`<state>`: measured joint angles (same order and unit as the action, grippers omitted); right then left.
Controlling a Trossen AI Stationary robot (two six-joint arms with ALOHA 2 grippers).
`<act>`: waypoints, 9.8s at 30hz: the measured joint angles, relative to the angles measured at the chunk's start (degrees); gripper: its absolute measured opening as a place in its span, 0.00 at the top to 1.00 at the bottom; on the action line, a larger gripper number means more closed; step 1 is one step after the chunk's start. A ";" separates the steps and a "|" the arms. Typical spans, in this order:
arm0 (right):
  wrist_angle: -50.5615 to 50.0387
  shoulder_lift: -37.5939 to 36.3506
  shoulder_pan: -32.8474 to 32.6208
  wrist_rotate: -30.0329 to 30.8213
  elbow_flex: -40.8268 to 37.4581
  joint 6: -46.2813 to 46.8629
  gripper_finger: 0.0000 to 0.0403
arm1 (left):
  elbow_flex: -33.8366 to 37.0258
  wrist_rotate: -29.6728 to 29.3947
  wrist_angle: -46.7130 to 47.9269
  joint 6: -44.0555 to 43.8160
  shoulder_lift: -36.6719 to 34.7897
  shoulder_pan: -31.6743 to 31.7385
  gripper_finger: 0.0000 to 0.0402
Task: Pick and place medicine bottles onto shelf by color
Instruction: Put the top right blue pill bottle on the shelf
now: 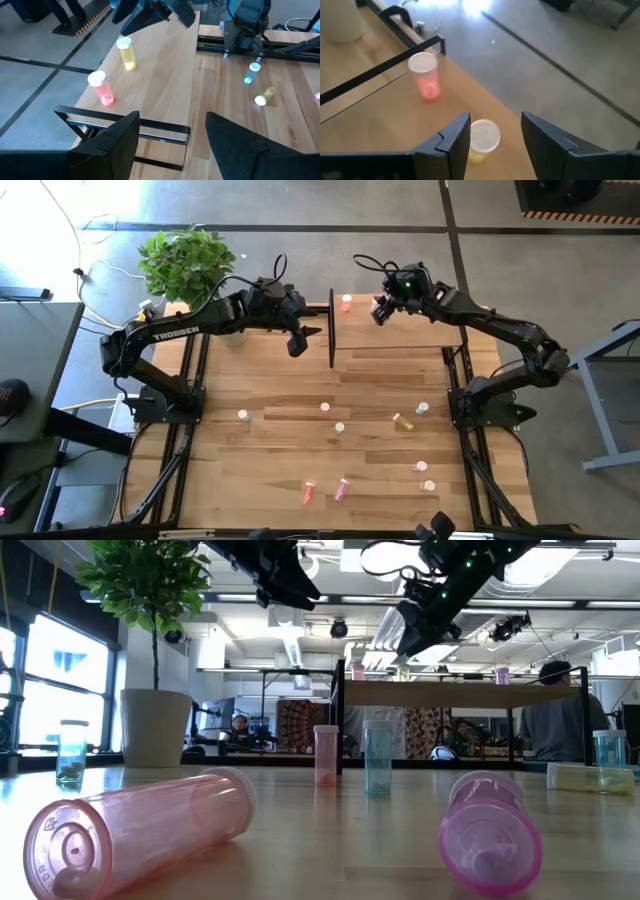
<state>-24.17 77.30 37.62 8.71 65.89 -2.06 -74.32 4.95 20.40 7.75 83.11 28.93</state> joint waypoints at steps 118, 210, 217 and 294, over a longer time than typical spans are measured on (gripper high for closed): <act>-34.41 -24.95 -41.43 -8.25 -33.14 56.66 0.49 | 0.00 -1.00 2.47 -16.13 0.00 -9.60 0.46; -56.06 7.12 0.88 2.49 28.17 15.19 0.72 | -0.02 -1.07 4.72 -6.76 0.00 -1.84 0.46; -56.79 9.94 5.93 2.64 28.17 8.66 0.72 | -0.02 -1.07 4.67 -7.59 0.00 -1.84 0.46; -51.89 16.76 9.24 -0.29 28.10 0.54 0.72 | -0.02 -1.07 4.59 -7.52 0.00 -1.86 0.46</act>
<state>-76.06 94.06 46.85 8.43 94.00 -1.52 -74.35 3.88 24.99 0.23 83.11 27.07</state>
